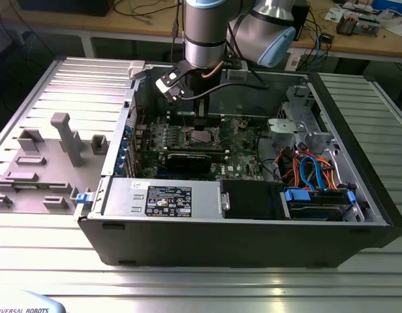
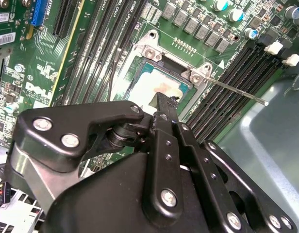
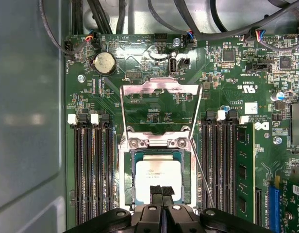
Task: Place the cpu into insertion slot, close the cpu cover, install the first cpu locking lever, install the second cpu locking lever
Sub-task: 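Close the cpu cover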
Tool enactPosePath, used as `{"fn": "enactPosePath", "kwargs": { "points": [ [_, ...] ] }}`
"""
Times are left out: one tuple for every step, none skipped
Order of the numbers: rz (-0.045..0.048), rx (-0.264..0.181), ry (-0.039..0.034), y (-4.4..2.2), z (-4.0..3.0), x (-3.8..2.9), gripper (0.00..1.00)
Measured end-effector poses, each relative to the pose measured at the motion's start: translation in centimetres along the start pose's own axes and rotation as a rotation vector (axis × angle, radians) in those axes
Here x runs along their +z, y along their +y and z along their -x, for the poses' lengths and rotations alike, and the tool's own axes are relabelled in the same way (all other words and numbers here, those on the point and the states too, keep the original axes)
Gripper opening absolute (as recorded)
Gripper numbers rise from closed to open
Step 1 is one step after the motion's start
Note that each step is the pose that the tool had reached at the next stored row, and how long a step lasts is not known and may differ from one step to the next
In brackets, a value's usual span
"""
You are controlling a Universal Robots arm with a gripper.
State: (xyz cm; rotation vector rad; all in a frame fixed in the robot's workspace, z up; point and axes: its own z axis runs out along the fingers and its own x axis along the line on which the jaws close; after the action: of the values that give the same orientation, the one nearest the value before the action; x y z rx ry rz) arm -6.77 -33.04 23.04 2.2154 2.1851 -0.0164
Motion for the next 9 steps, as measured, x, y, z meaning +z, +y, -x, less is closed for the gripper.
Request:
{"fn": "enactPosePath", "kwargs": {
  "points": [
    [0.0000,0.000,0.0001,0.00,0.01,-0.13,0.11],
    [0.0001,-0.003,0.0001,0.00,0.01,-0.32,0.11],
    [0.0003,-0.010,0.0001,0.01,0.01,-0.40,0.11],
    [0.0006,-0.019,0.0004,0.01,0.01,-0.44,0.11],
    [0.0007,-0.023,0.0003,0.01,0.01,-0.50,0.11],
    [0.0007,-0.024,0.0003,0.01,0.01,-0.55,0.11],
    [0.0007,-0.024,0.0003,0.01,0.02,-0.71,0.11],
    [0.0007,-0.024,0.0003,0.01,0.02,-0.86,0.11],
    [0.0007,-0.024,0.0002,0.01,0.03,-0.97,0.11]
  ]
}}
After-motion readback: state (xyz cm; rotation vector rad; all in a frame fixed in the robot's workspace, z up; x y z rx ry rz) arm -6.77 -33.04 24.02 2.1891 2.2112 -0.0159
